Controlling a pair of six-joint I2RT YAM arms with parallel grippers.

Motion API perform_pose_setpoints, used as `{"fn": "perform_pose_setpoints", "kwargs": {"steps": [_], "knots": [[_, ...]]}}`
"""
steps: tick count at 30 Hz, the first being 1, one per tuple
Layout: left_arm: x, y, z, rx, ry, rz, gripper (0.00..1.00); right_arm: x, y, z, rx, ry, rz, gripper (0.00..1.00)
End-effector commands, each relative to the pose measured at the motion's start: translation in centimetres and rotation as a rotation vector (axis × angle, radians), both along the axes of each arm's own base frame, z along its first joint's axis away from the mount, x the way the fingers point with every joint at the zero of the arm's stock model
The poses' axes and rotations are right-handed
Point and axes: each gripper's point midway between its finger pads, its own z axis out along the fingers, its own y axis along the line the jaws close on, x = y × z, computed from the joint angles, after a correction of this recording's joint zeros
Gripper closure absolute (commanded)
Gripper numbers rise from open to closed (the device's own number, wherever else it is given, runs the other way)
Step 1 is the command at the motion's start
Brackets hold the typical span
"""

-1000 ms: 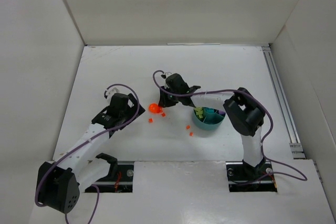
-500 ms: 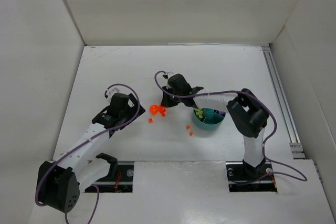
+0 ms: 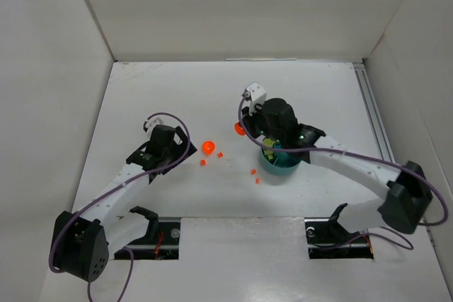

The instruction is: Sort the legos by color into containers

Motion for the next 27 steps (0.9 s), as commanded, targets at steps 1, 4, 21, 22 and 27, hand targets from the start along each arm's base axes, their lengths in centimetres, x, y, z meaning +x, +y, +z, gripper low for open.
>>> {"fn": "perform_pose_setpoints", "kwargs": {"steps": [1,4,21,22,27], "knots": [[1.7,-1.0,2.0,-0.027,-0.062,-0.03,0.0,-2.2,-4.2,2.0,-0.114,-0.117,-0.012,1.0],[2.0,-1.2,1.7,-0.022,-0.065,-0.05,0.01,-5.3,-8.5,1.6,-0.197,-0.107,-0.027,1.0],[2.5,-2.4,1.2,-0.011,-0.034,-0.092,0.02,-9.9,-16.5,-4.6,-0.493,0.088,-0.248,1.0],[2.5,-2.4,1.1,-0.011,-0.034,-0.092,0.02,-9.9,-16.5,-4.8,-0.494,0.096,-0.252,1.0],[2.5,-2.4,1.1,-0.008,-0.026,-0.092,0.02,-9.2,-16.9,-4.9,-0.507,0.092,-0.325,1.0]]}}
